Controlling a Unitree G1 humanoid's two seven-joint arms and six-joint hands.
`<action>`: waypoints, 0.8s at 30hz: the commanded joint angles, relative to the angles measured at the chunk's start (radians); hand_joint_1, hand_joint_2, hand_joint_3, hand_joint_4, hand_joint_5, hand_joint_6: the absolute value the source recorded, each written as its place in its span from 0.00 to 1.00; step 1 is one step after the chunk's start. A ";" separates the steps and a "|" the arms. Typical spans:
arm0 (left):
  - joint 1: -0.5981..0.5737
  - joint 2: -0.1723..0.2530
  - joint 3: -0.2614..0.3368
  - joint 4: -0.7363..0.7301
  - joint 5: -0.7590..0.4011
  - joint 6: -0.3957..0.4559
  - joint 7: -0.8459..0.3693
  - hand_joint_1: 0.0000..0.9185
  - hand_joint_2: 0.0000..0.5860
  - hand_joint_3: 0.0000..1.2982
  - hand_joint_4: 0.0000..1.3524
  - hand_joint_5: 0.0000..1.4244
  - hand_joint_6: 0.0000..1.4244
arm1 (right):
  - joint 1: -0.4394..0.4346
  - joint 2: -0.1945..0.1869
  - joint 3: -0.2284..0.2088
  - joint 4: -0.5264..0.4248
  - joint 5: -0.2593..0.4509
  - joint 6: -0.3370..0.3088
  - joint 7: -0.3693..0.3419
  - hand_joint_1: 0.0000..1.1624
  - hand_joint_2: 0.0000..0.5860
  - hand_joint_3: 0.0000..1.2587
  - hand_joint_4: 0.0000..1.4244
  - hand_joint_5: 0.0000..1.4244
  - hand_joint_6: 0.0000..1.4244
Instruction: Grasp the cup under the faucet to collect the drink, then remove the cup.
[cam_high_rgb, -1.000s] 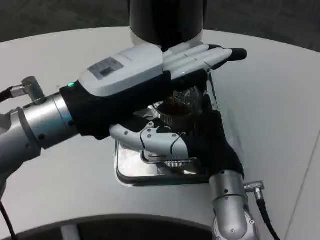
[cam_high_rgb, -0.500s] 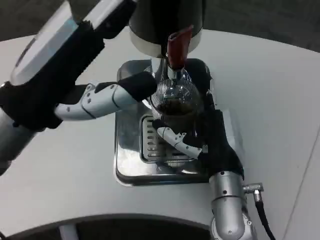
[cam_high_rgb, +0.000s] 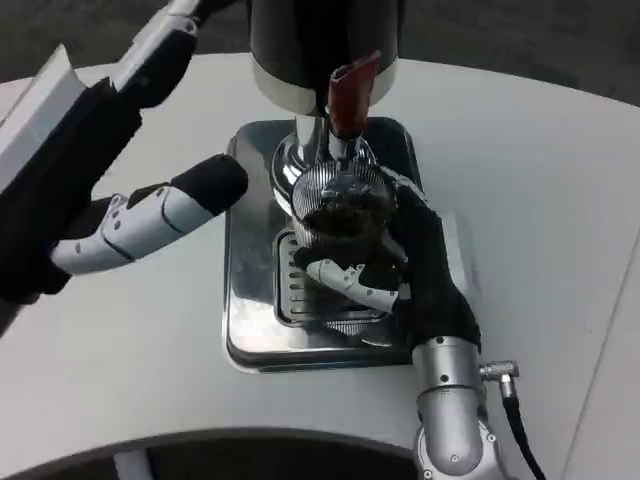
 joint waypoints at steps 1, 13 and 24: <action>0.046 0.012 0.007 -0.020 -0.001 0.011 -0.006 0.00 0.34 0.00 0.00 0.02 0.00 | 0.015 0.049 -0.001 0.014 -0.003 0.000 -0.063 0.93 0.33 0.40 0.45 0.53 0.72; 0.137 0.021 0.027 -0.040 0.019 0.014 -0.007 0.00 0.32 0.00 0.00 0.02 0.00 | 0.030 0.052 0.028 -0.032 -0.014 -0.005 -0.138 0.98 0.19 0.53 0.56 0.64 0.89; 0.321 0.035 0.058 -0.062 0.033 0.019 -0.024 0.00 0.33 0.00 0.00 0.00 0.00 | 0.084 0.050 0.059 -0.123 -0.049 0.031 -0.144 1.00 0.20 0.56 0.58 0.64 0.92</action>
